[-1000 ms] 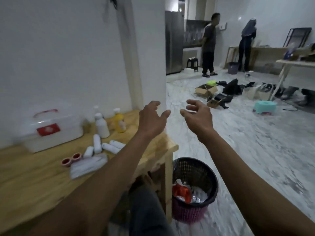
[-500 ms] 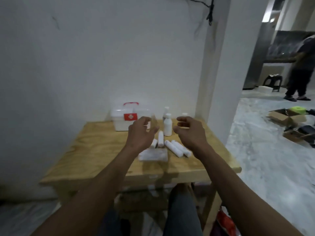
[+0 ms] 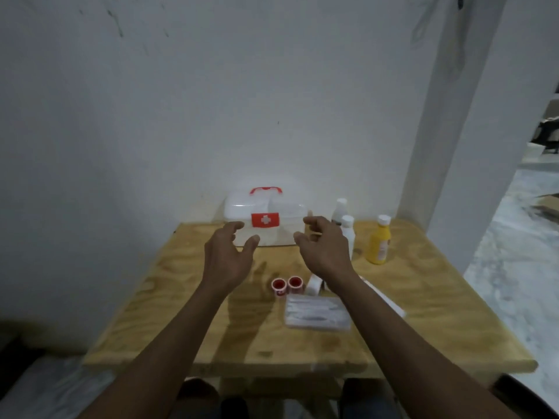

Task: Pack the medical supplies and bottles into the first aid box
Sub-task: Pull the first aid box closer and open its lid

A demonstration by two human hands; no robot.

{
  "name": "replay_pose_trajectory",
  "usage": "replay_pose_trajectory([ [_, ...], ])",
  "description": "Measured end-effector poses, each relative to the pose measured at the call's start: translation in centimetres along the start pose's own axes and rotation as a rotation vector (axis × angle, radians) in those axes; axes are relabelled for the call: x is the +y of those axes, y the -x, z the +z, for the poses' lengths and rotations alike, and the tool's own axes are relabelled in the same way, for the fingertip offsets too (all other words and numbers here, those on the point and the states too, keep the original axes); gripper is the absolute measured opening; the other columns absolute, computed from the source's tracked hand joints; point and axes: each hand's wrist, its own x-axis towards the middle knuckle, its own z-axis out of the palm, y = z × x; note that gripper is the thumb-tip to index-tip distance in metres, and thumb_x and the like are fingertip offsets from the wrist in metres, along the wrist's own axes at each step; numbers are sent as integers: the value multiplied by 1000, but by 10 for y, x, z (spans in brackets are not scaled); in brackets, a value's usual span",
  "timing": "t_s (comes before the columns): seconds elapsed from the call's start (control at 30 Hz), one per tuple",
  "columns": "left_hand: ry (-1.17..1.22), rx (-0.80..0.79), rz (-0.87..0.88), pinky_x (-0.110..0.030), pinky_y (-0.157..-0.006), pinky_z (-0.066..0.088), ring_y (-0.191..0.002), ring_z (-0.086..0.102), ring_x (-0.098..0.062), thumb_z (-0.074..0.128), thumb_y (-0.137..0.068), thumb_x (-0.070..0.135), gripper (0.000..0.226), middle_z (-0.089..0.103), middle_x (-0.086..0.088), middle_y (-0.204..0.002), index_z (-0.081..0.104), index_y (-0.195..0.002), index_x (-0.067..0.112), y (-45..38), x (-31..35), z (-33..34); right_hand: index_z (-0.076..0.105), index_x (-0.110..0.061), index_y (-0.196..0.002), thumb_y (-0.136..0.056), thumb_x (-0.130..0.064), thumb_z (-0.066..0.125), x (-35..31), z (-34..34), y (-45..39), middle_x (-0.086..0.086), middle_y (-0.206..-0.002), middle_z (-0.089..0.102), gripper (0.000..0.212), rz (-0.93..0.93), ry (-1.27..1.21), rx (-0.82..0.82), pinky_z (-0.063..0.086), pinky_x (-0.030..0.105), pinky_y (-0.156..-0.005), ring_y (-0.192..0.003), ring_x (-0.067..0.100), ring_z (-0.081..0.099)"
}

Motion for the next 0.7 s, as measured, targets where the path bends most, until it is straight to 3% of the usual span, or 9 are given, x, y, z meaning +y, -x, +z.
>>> replay_pose_trajectory([
  [0.13,12,68,-5,-37,-101,42,-125,52,-26,67,-88,37,50,55,-9,-136,55,-131,15,-35,-13,5,52,-19,-136,-90,-29,64,3,22,-30,3,-136,57,48,2,24,66,45,36,-103,-125,21,53],
  [0.3,40,93,-18,-27,-97,33,-133,44,-24,62,-91,39,52,46,-7,-146,50,-137,17,-72,-17,15,43,-22,-142,-93,-37,59,3,39,-66,0,-150,42,54,20,63,110,37,34,-106,-137,20,42],
  [0.47,41,18,-75,-42,-111,33,-139,38,-26,54,-95,44,53,40,-5,-152,44,-142,20,-107,-23,26,38,-23,-147,-97,-43,52,3,52,-99,1,-155,37,55,66,63,83,33,38,-112,-141,23,36],
  [0.7,105,-21,-138,-52,-107,43,-136,43,-30,51,-95,49,55,42,-4,-152,44,-144,25,-127,-32,39,33,-25,-150,-101,-41,44,4,61,-111,1,-157,33,53,109,-9,59,32,40,-112,-143,25,34],
])
